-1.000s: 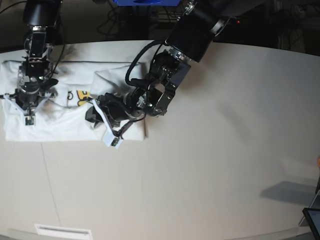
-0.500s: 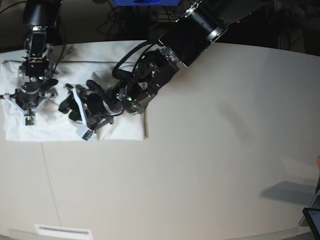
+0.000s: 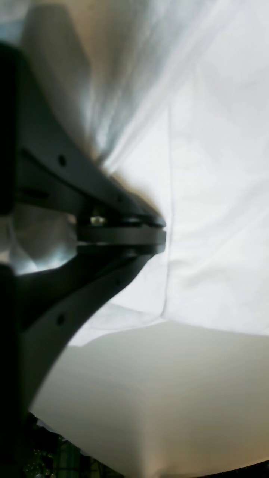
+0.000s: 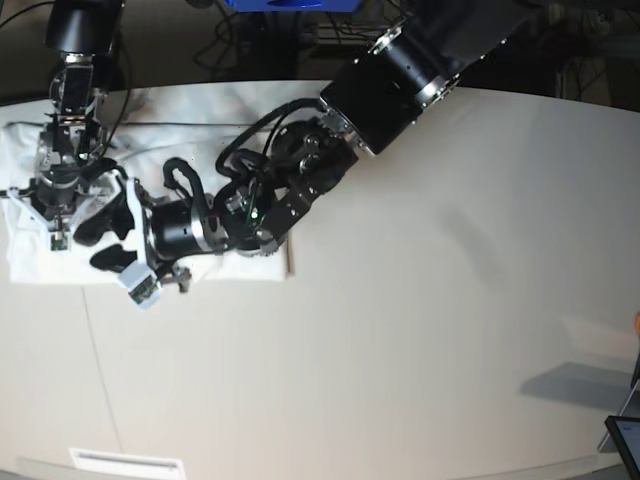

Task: Fold the T-shirt properly
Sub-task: 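Lift the strip end with the left gripper and fold it toward the right gripper, then lay the folded end down, open the left gripper and withdraw it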

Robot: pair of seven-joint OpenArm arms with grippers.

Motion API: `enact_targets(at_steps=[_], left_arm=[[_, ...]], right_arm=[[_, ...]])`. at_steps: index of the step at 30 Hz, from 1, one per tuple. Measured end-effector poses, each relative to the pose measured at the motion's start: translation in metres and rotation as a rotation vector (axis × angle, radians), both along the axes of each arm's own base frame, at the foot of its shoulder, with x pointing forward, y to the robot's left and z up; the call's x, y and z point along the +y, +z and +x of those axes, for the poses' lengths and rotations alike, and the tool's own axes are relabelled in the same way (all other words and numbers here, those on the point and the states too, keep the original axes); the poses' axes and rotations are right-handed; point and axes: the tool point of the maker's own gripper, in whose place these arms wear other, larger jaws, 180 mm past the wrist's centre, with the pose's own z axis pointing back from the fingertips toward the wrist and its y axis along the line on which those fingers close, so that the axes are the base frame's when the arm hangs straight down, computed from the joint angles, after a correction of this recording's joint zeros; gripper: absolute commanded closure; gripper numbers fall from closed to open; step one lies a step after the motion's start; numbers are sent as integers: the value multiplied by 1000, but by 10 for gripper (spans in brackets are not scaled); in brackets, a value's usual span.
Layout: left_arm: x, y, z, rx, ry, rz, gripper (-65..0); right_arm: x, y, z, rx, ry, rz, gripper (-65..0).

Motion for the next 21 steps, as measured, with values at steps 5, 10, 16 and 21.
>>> enact_targets(at_steps=[5, 10, 16, 21], left_arm=[[-2, 47, 1, -126, -7, -75, -239], [18, 6, -7, -227, 101, 94, -59], [75, -104, -2, -282, 309, 501, 0], [113, -135, 4, -201, 407, 581, 0]], right_arm=[[-3, -1, 0, 0, -1, -5, 0], [-3, 0, 1, 1, -2, -5, 0], [-3, 0, 1, 0, -1, -8, 0], [-3, 1, 1, 0, -1, -8, -3]])
